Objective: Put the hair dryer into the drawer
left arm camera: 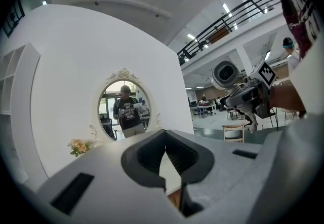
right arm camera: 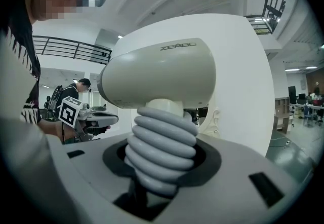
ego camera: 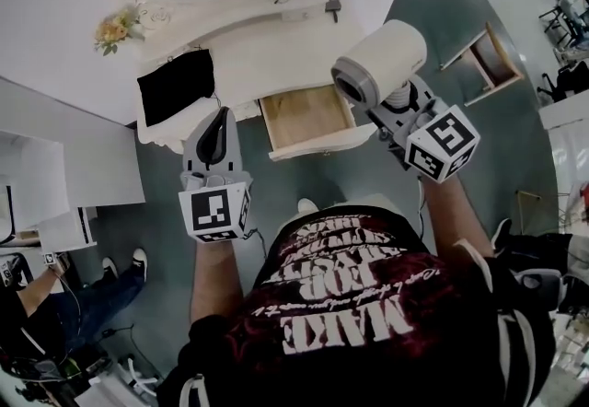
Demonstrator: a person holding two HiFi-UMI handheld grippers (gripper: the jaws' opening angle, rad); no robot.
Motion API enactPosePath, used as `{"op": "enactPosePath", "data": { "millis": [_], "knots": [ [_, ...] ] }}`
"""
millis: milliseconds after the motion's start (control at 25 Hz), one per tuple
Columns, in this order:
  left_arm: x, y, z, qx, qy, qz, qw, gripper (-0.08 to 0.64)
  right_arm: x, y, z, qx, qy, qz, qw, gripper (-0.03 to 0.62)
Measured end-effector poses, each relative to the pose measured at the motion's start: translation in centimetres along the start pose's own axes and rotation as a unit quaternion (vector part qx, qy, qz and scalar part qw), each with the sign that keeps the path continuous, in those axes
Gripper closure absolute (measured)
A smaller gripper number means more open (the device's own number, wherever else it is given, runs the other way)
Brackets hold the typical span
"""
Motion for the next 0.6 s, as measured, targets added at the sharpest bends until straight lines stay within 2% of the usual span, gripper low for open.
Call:
{"op": "enactPosePath", "data": {
  "millis": [280, 600],
  "knots": [
    [0.1, 0.1, 0.0, -0.009, 0.010, 0.014, 0.9998, 0.555, -0.4, -0.3, -0.5, 0.001, 0.001, 0.007, 1.000, 0.411],
    [0.9, 0.4, 0.9, -0.019, -0.005, 0.019, 0.9996, 0.555, 0.5, -0.6, 1.0, 0.005, -0.014, -0.007, 1.000, 0.411]
  ]
}}
Point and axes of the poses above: the fingertips, and each gripper's own axes: x forward along the fingers, y to its right, z out of its underside, the point moved 3 cm from there along -x, backward along the fingers, and after that the axes turned 11 degrees about z, right-handed, at the moved point
